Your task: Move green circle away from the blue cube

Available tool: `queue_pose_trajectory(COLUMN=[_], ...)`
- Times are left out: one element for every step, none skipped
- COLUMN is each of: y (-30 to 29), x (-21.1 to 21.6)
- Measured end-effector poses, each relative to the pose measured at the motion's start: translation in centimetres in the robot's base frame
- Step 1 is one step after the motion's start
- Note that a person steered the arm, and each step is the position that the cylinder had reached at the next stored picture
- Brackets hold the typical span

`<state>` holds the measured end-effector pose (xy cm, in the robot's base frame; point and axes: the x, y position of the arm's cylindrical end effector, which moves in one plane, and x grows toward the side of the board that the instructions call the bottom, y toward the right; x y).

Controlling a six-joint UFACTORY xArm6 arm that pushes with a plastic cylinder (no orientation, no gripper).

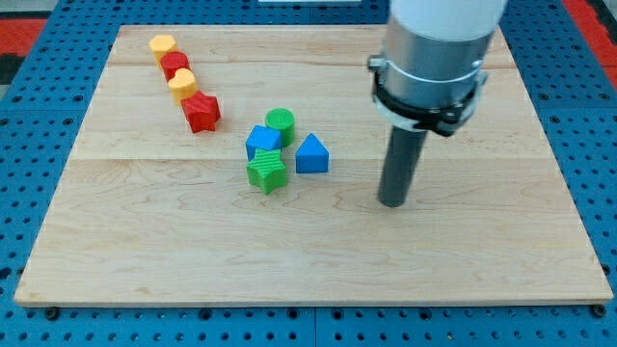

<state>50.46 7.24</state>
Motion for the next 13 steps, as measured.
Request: queue_pose_trajectory(y=[-2.3, -2.7, -3.7, -6.2, -9.1, -10.2, -10.9, -12.7, -13.4, -14.3, -14.4, -14.4, -14.4], x=[-1.0, -3.2, -5.1, -7.1, -8.3, -8.5, -8.5, -8.5, -8.5, -8.2, -8.9, -10.1, -10.3])
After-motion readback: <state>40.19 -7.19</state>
